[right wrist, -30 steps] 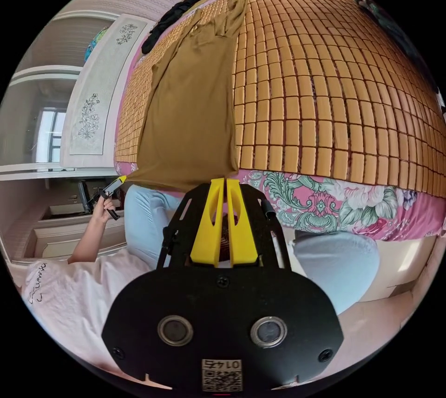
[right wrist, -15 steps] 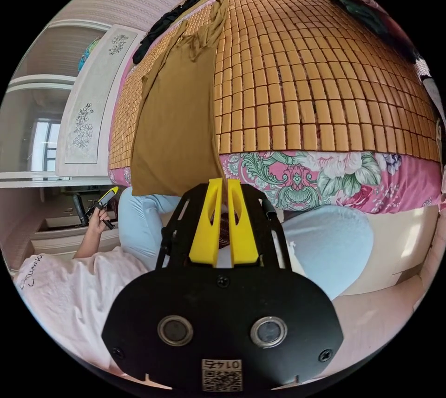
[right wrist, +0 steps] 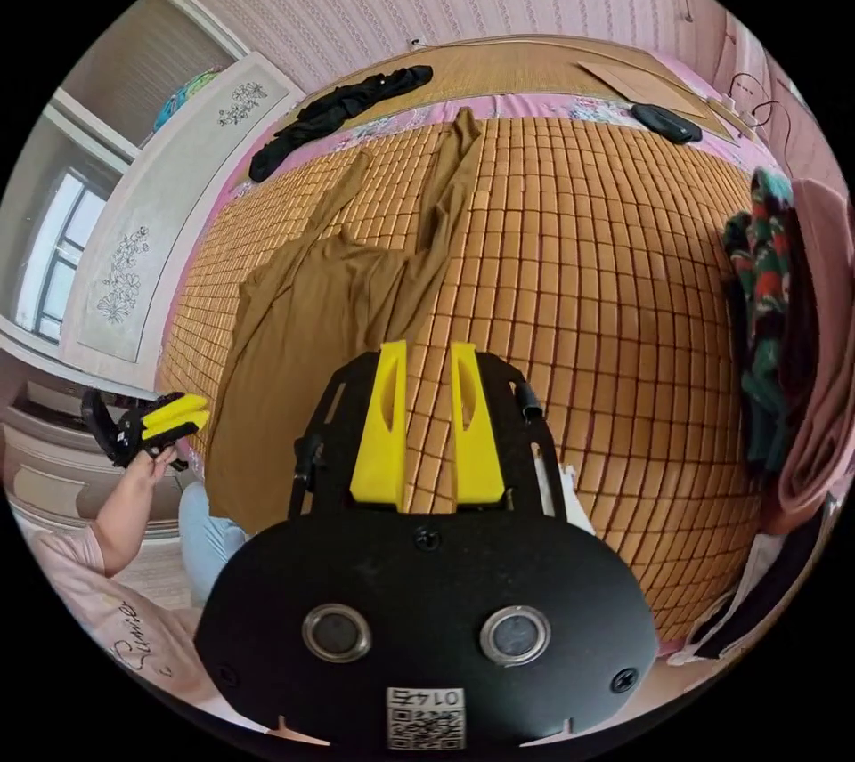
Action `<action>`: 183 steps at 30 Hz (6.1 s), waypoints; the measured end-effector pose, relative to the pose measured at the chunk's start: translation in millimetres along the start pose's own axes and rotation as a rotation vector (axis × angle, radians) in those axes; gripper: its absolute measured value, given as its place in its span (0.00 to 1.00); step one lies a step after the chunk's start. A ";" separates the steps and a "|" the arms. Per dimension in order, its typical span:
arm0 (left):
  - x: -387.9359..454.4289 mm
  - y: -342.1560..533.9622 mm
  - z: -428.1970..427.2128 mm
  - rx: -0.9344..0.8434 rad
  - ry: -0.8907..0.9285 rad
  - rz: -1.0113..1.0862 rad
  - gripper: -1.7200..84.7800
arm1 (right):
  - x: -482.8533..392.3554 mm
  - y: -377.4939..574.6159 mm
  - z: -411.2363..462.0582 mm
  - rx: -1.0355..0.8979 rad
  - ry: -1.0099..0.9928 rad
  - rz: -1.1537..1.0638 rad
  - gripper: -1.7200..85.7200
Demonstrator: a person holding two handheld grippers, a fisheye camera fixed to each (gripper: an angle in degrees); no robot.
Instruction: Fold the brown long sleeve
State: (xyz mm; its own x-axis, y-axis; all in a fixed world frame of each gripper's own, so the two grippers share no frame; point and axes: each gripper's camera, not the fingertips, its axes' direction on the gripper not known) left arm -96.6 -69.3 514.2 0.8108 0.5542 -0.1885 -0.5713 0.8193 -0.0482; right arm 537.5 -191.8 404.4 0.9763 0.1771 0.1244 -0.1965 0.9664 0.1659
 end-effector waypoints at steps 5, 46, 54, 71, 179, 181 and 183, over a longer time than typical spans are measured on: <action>29.3 -95.2 104.5 0.030 -0.052 0.143 0.10 | -8.1 -80.9 45.2 0.028 0.013 0.056 0.12; 98.1 -111.1 353.4 -0.113 -0.058 0.190 0.08 | 70.4 248.2 -99.9 0.305 0.327 0.291 0.02; 119.3 -111.6 351.2 -0.041 -0.184 0.141 0.07 | 141.9 339.0 -152.5 0.396 0.442 0.493 0.03; 365.8 -117.6 413.0 -0.061 0.029 0.552 0.08 | 221.2 375.4 -138.4 0.398 0.300 0.488 0.12; 194.2 -11.4 163.2 0.006 -0.032 0.173 0.02 | 164.1 285.6 -125.0 0.266 0.514 0.259 0.01; 139.6 18.5 124.2 -0.010 -0.119 0.052 0.02 | 147.5 271.2 -116.2 0.260 0.558 0.203 0.01; 87.1 53.6 84.7 -0.014 -0.182 -0.071 0.02 | 119.4 246.5 -101.0 0.241 0.558 0.127 0.02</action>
State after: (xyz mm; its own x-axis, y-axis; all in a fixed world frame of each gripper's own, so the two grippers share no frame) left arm -45.8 35.3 578.3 0.8582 0.5134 -0.0032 -0.5124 0.8560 -0.0687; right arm 614.8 86.4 361.3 0.8316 0.4213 -0.3619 -0.2653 0.8738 0.4076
